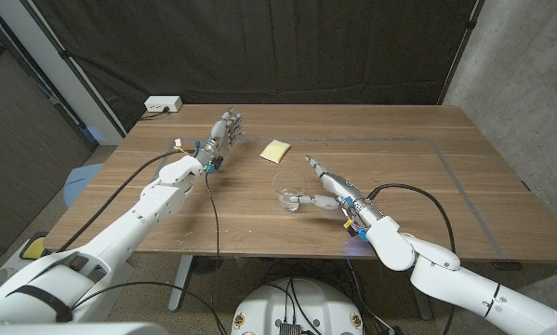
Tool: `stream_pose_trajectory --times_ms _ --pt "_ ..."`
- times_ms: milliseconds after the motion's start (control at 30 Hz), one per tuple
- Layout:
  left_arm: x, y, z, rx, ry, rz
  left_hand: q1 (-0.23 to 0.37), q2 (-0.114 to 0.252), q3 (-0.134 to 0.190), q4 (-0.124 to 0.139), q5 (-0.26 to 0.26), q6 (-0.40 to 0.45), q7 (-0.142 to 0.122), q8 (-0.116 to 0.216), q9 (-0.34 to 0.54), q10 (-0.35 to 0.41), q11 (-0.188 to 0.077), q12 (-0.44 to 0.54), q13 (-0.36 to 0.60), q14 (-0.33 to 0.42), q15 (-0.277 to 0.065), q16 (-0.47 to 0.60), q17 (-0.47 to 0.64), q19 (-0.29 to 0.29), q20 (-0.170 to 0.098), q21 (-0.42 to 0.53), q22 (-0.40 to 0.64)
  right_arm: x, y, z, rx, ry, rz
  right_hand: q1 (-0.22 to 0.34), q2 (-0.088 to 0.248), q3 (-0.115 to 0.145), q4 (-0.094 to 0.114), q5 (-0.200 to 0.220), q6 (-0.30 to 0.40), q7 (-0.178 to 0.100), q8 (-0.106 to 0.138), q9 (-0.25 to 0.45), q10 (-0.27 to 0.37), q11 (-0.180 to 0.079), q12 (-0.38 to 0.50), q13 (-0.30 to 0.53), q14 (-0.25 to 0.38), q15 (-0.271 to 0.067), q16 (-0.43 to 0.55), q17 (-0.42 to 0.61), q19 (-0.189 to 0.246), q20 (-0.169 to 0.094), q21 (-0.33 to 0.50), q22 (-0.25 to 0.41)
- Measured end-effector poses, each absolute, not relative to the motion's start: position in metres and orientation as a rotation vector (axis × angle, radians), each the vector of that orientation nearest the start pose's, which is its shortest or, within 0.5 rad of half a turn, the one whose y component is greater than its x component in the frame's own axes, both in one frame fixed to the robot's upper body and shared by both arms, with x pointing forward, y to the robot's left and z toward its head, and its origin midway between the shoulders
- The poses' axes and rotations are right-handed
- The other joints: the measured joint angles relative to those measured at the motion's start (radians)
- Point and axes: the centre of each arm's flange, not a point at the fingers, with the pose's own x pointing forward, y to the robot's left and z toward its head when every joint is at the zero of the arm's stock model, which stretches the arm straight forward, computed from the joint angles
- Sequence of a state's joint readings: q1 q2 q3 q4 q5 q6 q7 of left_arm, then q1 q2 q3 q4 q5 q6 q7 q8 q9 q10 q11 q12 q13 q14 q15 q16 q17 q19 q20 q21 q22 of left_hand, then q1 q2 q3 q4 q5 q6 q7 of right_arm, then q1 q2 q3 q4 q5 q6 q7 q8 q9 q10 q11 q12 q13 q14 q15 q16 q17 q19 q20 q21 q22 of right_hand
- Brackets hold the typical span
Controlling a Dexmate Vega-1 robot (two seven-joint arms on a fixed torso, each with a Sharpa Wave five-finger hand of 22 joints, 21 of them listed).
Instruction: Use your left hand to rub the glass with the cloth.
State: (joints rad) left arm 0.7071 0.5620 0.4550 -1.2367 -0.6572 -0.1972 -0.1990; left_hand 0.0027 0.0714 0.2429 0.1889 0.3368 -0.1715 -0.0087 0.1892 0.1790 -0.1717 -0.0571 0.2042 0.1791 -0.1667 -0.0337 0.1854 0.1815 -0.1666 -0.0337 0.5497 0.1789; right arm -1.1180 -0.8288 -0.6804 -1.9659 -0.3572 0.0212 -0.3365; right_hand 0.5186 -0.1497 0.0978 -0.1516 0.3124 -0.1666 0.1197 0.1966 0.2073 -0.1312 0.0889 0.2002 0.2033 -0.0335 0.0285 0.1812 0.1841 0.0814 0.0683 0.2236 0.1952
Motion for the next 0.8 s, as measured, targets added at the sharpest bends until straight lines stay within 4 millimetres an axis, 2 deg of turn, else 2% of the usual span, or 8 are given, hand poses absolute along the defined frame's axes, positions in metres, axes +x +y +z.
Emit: stream_pose_trajectory --times_ms 67,233,367,600,700,800 --pt "0.67 0.277 0.001 0.097 -0.526 -0.373 0.0 0.0 0.0 0.0 0.0 0.0 0.0 0.0 0.0 0.0 0.0 0.0 0.0 0.0 0.0 0.0 0.0 0.0 0.0 0.0 0.0 0.5 -0.136 -0.124 -1.015 -0.804 0.271 0.0 0.0 -0.004 0.004 0.0 0.0 0.0 0.0 0.0 0.0 0.0 0.0 0.0 0.0 0.0 0.0 0.0 0.0 0.0 0.0 0.0" --pt "0.67 0.277 0.001 0.097 -0.524 -0.375 0.0 0.0 0.0 0.0 0.0 -0.004 0.004 0.0 0.0 0.0 0.0 0.0 0.0 0.0 0.0 0.0 0.0 0.0 0.0 -0.003 0.0 0.5 -0.126 -0.127 -0.996 -0.803 0.284 0.008 -0.008 -0.011 0.006 0.01 0.0 0.0 0.0 0.0 -0.007 0.025 0.0 0.0 -0.003 0.0 0.0 0.0 -0.002 -0.002 0.0 0.0" --pt "0.668 0.278 0.004 0.104 -0.529 -0.379 0.0 0.0 -0.001 0.001 0.004 -0.004 0.004 0.0 0.0 0.0 0.0 0.0 0.0 0.0 0.0 0.0 0.001 0.0 0.0 -0.008 0.0 0.508 -0.127 -0.132 -1.035 -0.778 0.243 0.015 -0.008 -0.017 0.0 0.012 0.0 0.0 0.007 0.0 -0.005 0.045 0.004 0.0 -0.005 0.007 0.004 0.0 -0.004 -0.004 0.0 0.0" --pt "0.668 0.278 0.003 0.105 -0.524 -0.382 0.0 0.0 -0.006 0.0 0.004 -0.002 0.006 0.0 0.0 0.0 0.0 0.0 0.0 0.0 0.0 0.0 0.003 0.0 0.0 -0.008 0.0 0.516 -0.123 -0.135 -1.025 -0.768 0.233 0.053 0.016 -0.017 0.0 0.024 0.0 0.0 0.011 0.0 -0.002 0.089 0.007 0.0 0.015 0.037 0.008 0.0 0.002 0.002 0.0 0.0" --pt "0.668 0.279 0.005 0.107 -0.525 -0.382 0.0 0.0 -0.006 0.0 0.004 -0.002 0.006 0.0 0.0 0.0 0.0 0.0 0.0 0.0 0.0 0.0 0.003 0.0 0.0 -0.008 0.0 0.52 -0.123 -0.135 -1.019 -0.77 0.216 0.065 0.014 -0.017 0.0 0.027 0.0 0.0 0.011 0.0 -0.005 0.088 0.007 0.0 0.015 0.043 0.008 0.0 0.009 0.009 0.0 0.0" --pt "0.668 0.279 0.006 0.107 -0.524 -0.381 0.0 0.0 -0.006 0.0 0.004 -0.002 0.006 0.0 0.0 0.0 0.0 0.0 0.0 0.0 0.0 0.0 0.003 0.0 0.0 -0.008 0.0 0.523 -0.122 -0.136 -1.019 -0.766 0.215 0.067 0.015 -0.019 0.003 0.028 0.0 0.0 0.01 0.005 -0.033 0.068 0.006 0.004 -0.001 0.043 0.008 0.0 0.001 0.016 -0.008 0.001"
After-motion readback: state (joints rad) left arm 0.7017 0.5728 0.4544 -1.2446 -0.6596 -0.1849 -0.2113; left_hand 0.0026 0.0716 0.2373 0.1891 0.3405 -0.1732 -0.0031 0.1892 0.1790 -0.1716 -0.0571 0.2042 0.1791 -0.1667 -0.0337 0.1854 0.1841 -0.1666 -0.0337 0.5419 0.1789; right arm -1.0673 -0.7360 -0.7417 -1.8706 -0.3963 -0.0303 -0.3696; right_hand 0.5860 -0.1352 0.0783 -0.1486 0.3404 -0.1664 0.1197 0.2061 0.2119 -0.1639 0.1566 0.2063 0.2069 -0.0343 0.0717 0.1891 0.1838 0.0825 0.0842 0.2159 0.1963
